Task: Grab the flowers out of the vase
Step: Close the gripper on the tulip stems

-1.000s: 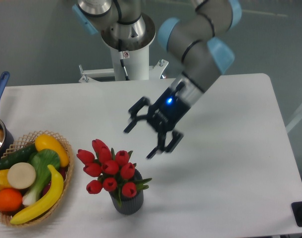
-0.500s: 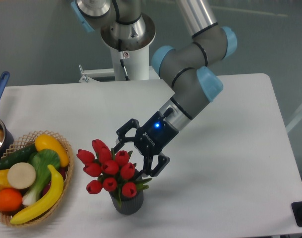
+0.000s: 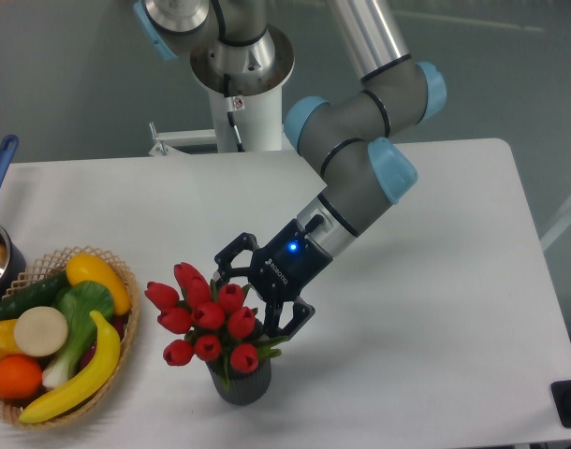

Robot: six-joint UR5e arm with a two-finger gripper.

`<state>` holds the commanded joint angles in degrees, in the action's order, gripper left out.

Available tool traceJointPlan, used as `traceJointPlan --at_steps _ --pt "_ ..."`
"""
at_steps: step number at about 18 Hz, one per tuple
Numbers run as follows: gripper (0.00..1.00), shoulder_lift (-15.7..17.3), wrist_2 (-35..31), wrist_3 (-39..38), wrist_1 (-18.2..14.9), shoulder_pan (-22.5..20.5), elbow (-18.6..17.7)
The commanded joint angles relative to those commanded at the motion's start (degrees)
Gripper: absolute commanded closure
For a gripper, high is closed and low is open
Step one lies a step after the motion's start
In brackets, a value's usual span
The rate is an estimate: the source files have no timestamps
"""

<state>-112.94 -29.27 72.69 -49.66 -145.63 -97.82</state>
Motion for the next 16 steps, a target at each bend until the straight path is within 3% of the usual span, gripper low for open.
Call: traceJointPlan --at_steps 2,3,10,16 --pt "0.84 0.0 0.0 -0.53 0.0 0.0 0.09" --pt "0.88 0.0 0.0 -0.53 0.0 -0.09 0.09" --pt "0.93 0.35 0.0 -2.29 0.0 -0.26 0.97" --pt "0.93 3.16 0.26 -6.85 0.0 -0.7 1.14"
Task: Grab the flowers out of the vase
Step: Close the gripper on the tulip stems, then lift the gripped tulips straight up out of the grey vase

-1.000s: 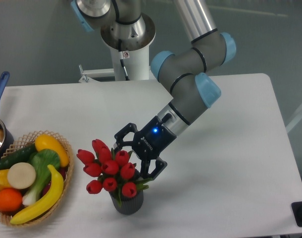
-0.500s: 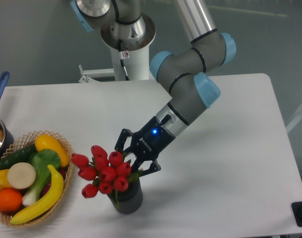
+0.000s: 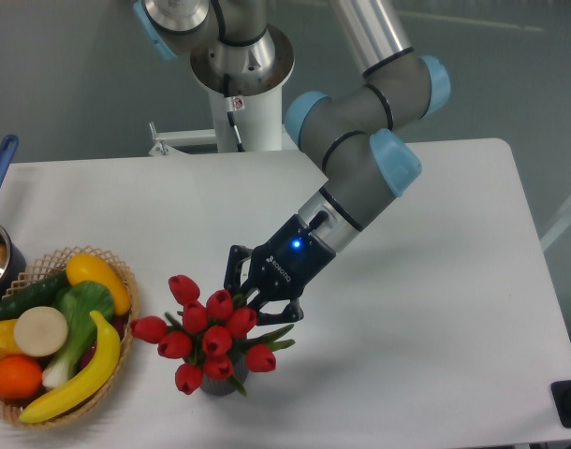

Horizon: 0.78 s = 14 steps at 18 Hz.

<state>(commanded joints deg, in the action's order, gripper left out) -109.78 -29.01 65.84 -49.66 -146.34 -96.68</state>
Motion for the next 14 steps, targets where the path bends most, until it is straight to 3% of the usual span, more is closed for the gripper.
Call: traceJointPlan --at_steps 10,14 --pt "0.93 7.03 2.37 -9.49 0.0 -0.09 0.7" --pt "0.92 8.09 3.08 -12.04 0.0 -0.53 2.8"
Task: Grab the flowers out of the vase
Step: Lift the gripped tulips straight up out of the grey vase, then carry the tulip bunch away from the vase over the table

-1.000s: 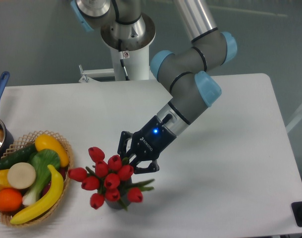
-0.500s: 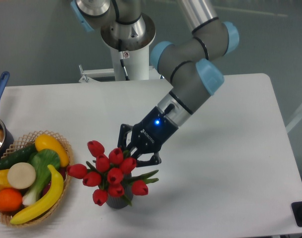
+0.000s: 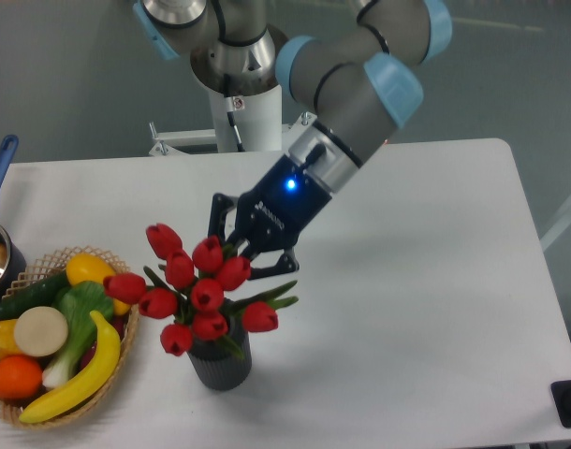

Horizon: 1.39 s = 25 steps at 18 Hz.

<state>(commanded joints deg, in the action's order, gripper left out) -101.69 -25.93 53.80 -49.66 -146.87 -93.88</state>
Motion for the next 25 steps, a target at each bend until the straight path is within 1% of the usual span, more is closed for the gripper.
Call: traceJointPlan --at_steps 3,7,13,17,19,21,22,23,25 --pt "0.92 0.0 0.0 -2.64 0.0 -0.35 2.11" --pt "0.92 0.0 0.0 -4.13 0.0 -0.53 4.31" --pt "0.93 -0.09 0.0 -4.49 0.0 -2.11 5.28" --pt "0.93 -0.52 -0.61 -4.14 0.0 -4.3 7.12" --pt "0.93 -0.44 -3.5 -2.82 0.79 -5.53 7.83" --pt "0.93 -0.26 -10.95 -0.9 1.05 -6.85 7.92" --pt "1.0 -0.18 -14.73 0.51 0.97 -7.38 7.83" --pt "1.0 -0.18 -17.38 1.74 0.97 -8.08 7.57" --pt "1.0 -0.17 -20.64 2.54 0.88 -9.22 7.39"
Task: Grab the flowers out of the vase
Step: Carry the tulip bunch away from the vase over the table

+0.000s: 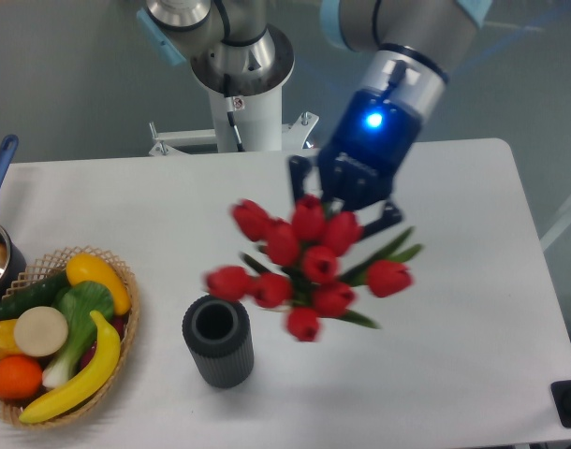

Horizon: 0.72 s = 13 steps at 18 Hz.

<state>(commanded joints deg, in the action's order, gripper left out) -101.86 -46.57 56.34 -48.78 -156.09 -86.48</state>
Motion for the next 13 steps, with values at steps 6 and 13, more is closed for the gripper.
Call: traceJointPlan --at_steps 6,13 --pt "1.0 -0.53 -19.23 0.0 -0.36 -1.24 -0.79" --pt "0.97 -1.41 -31.98 4.66 -0.88 -1.15 -6.05"
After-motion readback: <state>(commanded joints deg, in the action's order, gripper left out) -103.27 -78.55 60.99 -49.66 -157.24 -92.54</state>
